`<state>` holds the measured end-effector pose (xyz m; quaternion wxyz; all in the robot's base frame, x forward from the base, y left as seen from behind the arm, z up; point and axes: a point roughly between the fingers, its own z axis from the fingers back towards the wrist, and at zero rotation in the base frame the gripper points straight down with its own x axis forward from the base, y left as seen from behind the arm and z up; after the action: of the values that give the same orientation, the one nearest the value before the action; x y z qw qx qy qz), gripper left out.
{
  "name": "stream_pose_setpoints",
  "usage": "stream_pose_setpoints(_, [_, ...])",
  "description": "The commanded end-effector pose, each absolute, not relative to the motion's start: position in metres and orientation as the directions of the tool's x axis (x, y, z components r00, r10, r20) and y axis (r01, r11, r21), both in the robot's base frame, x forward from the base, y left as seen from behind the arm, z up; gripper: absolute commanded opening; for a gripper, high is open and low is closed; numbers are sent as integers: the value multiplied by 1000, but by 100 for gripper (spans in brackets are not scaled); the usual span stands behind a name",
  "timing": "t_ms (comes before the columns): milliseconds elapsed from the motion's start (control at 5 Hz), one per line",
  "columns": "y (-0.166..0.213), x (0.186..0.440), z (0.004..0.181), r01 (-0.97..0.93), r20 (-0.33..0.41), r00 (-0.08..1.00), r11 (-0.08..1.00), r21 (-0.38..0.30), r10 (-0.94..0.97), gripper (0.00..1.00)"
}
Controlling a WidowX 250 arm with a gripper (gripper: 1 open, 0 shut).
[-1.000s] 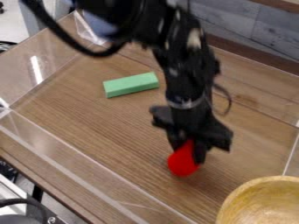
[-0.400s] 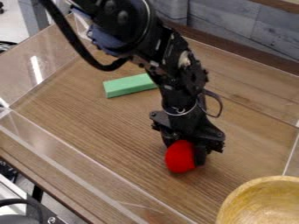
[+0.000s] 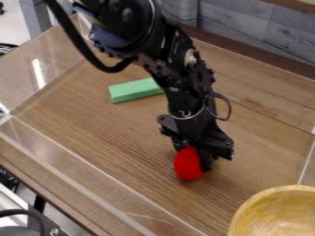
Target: Move the red fruit to the right
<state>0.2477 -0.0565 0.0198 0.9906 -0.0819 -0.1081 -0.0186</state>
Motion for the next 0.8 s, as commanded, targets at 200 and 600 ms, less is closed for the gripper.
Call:
stream_pose_setpoints(200, [-69,235,20,8,192,981,985,-173,26,0])
stream_pose_setpoints(600, [-76,231,23,31,169,986,983,-181,0,100])
